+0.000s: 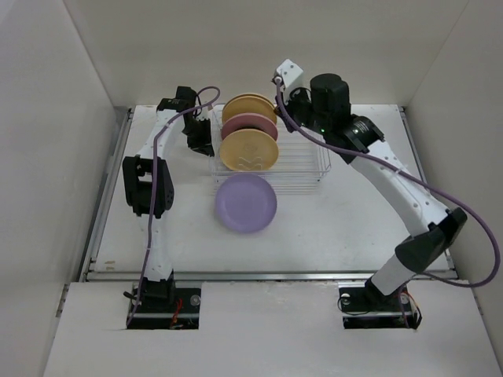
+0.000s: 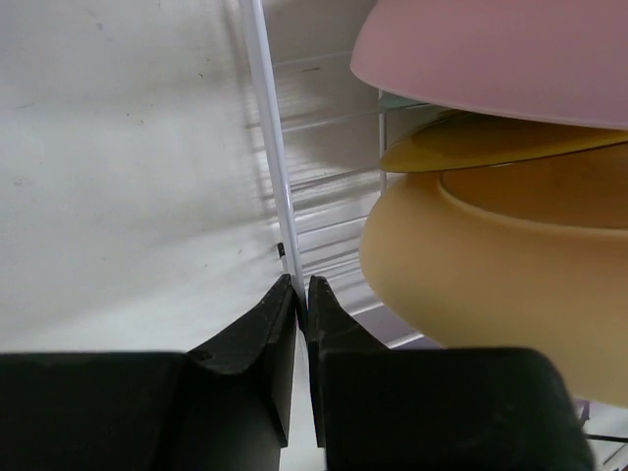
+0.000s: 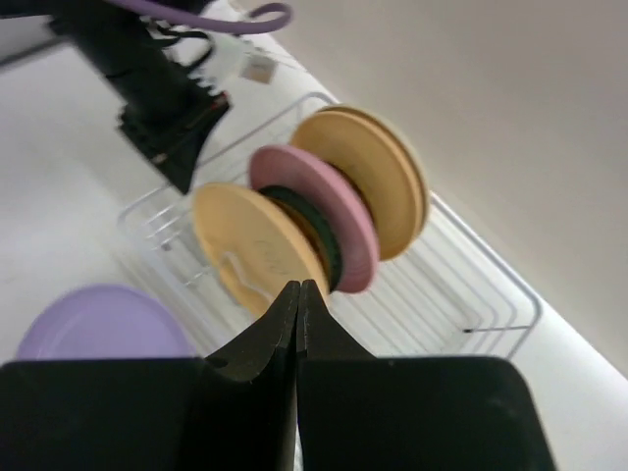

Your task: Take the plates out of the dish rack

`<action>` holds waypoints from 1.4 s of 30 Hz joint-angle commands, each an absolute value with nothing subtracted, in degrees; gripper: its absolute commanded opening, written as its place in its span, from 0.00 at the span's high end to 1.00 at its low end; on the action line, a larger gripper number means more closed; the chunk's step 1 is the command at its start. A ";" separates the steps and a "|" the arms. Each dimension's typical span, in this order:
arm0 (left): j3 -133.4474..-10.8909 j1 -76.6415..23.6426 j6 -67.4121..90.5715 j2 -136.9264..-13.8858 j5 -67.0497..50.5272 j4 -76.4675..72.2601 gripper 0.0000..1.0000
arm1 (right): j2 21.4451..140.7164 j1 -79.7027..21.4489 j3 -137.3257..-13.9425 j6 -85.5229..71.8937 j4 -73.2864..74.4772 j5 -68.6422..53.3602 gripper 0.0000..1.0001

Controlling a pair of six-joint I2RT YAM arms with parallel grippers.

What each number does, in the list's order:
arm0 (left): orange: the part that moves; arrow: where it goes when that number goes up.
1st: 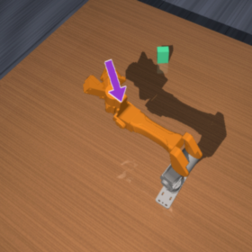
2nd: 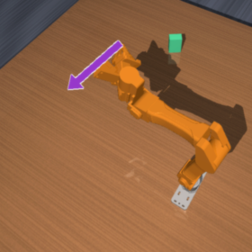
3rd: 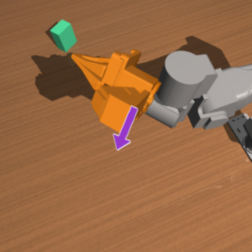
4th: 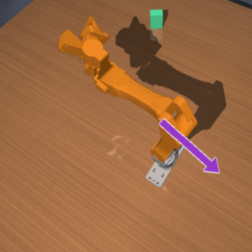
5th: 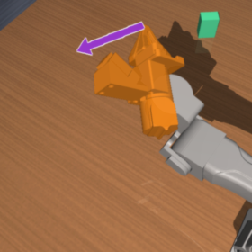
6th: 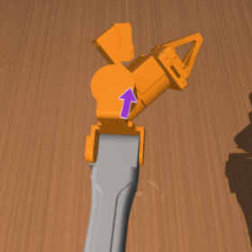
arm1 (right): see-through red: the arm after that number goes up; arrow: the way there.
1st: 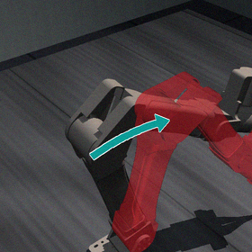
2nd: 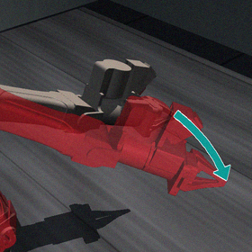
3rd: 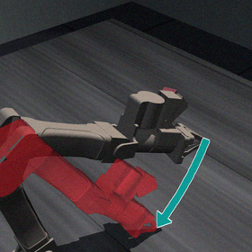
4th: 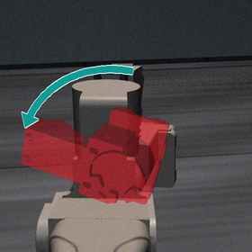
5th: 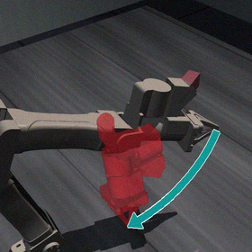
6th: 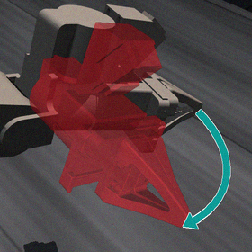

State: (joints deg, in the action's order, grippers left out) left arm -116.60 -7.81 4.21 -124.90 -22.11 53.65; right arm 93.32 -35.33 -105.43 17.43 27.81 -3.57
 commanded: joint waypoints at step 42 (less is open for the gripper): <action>-119.53 -8.44 -3.69 -113.56 -16.70 52.83 0.61 | 106.61 -50.80 -67.85 -1.93 16.80 -14.78 1.00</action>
State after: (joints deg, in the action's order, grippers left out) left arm -119.00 -8.21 -2.28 -118.43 -16.88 53.41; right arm 106.37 -50.50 -67.77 -0.75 21.37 -17.10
